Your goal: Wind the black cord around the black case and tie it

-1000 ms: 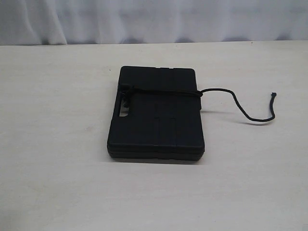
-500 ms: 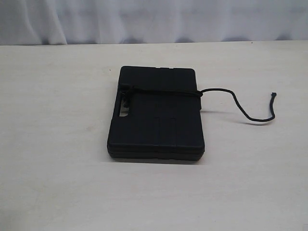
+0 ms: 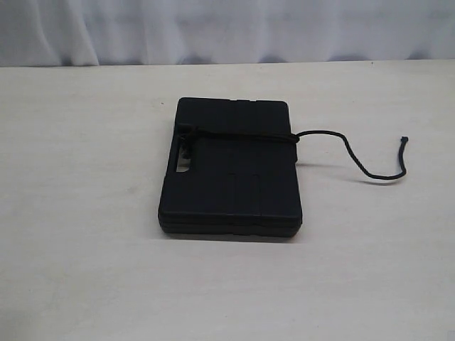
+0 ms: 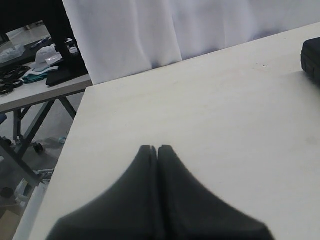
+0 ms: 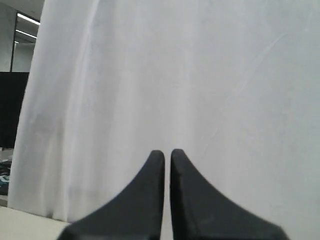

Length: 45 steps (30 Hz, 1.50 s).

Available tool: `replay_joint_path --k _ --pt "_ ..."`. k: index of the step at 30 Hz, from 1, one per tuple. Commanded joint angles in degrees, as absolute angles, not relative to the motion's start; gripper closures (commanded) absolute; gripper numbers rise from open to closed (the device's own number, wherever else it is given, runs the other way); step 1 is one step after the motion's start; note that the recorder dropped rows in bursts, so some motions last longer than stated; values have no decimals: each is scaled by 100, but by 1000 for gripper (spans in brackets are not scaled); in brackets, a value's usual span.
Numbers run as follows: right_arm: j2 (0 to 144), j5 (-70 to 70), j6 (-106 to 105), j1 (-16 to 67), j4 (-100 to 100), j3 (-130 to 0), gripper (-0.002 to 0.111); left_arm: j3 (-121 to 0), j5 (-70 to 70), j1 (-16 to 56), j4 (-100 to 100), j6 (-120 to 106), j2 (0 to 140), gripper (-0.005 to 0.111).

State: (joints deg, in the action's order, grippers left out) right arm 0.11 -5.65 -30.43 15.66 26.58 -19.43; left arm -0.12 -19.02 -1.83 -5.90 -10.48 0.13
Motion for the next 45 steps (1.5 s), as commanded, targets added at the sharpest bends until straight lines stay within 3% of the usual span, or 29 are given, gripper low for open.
replay_joint_path --k 1,16,25,45 --pt "0 0 -2049 1583 1796 -1528 104 0 -1826 -135 -529 -1044 0 107" --pt "0 1341 -1862 1569 1833 0 104 0 -1826 -135 -529 -1044 0 107" --pt "0 594 -376 766 -218 0 104 0 -1826 -135 -529 -1044 0 107" --pt "0 -1653 -54 719 -301 0 104 0 -1851 -135 -529 -1044 0 107"
